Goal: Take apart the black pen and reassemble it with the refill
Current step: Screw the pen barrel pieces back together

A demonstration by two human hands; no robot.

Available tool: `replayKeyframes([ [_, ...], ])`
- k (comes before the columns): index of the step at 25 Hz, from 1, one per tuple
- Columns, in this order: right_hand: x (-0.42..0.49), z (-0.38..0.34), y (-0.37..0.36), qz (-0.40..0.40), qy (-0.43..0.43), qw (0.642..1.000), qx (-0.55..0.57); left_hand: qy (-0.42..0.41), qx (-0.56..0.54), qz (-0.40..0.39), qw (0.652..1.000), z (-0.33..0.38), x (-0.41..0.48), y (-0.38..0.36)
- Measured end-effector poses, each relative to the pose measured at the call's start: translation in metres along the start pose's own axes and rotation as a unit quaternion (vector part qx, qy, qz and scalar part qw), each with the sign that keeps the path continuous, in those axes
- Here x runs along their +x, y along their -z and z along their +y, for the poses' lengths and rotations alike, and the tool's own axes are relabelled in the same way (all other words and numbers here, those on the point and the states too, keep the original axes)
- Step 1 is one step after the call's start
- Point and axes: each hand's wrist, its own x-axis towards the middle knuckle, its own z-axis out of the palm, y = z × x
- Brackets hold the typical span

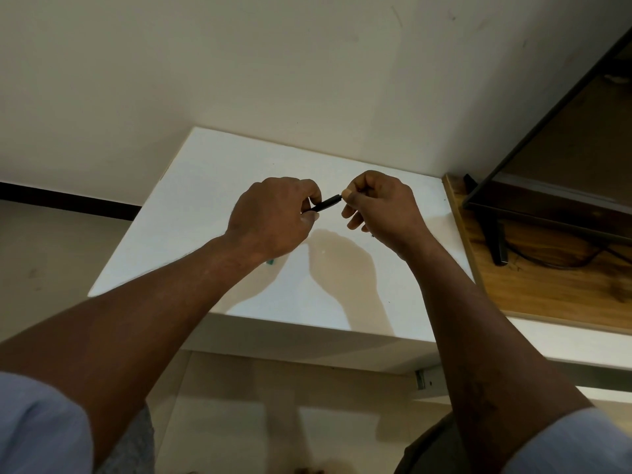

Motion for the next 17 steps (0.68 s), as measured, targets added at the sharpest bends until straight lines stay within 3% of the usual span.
replayKeyframes([
  [17, 0.0029, 0.0050, -0.0071, -0.019, -0.007, 0.999, -0.029, -0.019, -0.008, -0.021, 1.000, 0.0024, -0.0037, -0.0036],
])
